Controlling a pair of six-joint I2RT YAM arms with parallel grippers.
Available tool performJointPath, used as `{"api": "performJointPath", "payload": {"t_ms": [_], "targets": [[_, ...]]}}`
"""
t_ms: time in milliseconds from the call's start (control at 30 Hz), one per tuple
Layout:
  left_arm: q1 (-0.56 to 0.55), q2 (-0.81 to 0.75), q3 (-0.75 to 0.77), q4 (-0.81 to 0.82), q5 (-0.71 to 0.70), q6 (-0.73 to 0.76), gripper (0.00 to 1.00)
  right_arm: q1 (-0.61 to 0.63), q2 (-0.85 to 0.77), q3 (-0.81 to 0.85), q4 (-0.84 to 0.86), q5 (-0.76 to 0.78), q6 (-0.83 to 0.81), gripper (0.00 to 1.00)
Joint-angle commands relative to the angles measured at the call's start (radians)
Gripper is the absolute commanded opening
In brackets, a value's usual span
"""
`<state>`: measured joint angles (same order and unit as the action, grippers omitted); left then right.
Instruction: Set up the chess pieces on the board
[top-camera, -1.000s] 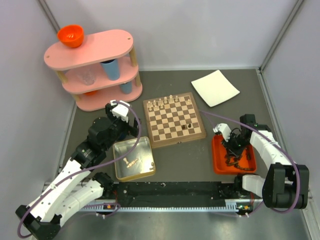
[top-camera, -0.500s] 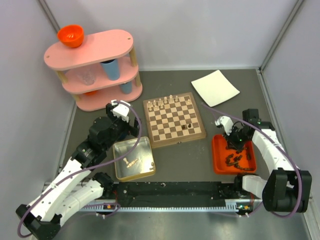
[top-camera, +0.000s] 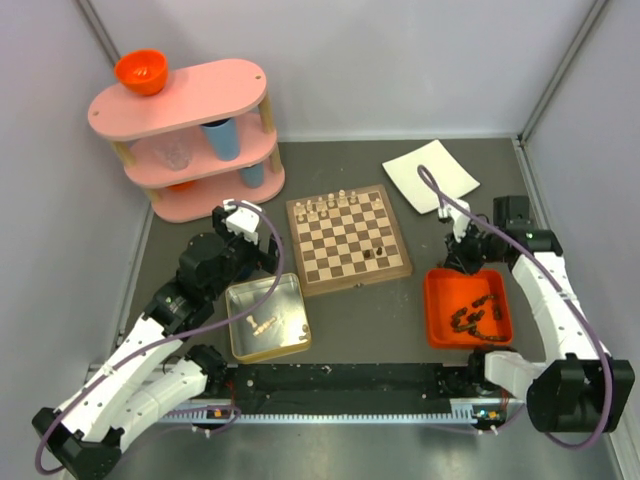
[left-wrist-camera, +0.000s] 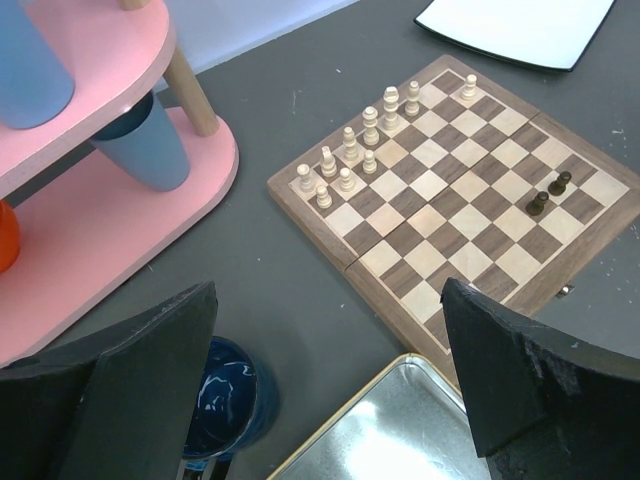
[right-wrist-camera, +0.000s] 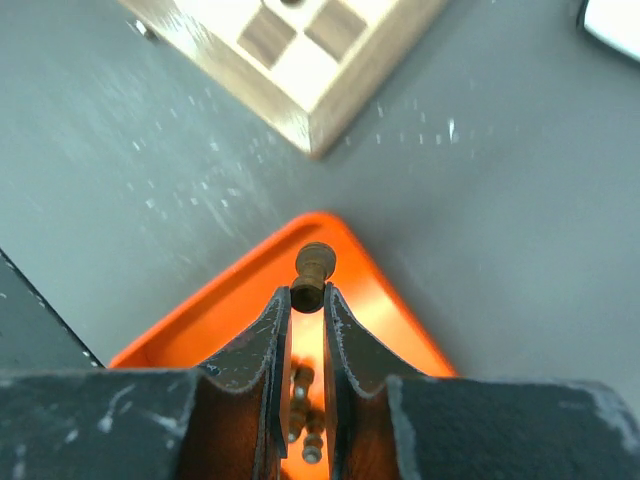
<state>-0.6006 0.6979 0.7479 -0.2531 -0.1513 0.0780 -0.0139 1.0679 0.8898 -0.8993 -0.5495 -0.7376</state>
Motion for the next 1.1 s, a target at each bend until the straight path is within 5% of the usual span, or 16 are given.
{"api": "performJointPath", "payload": {"t_ms": [0, 500, 1067], "targets": [[0.002, 0.002, -0.005, 0.055, -0.028, 0.009, 0.99, 0.060, 0.088, 0.127, 0.042, -0.113, 0.079, 0.04], [0.002, -0.012, -0.028, 0.078, -0.163, 0.048, 0.99, 0.377, 0.489, 0.324, 0.140, 0.069, 0.107, 0.07], [0.002, -0.024, -0.028, 0.080, -0.166, 0.051, 0.99, 0.416, 0.630, 0.382, 0.155, 0.178, 0.132, 0.09]]}}
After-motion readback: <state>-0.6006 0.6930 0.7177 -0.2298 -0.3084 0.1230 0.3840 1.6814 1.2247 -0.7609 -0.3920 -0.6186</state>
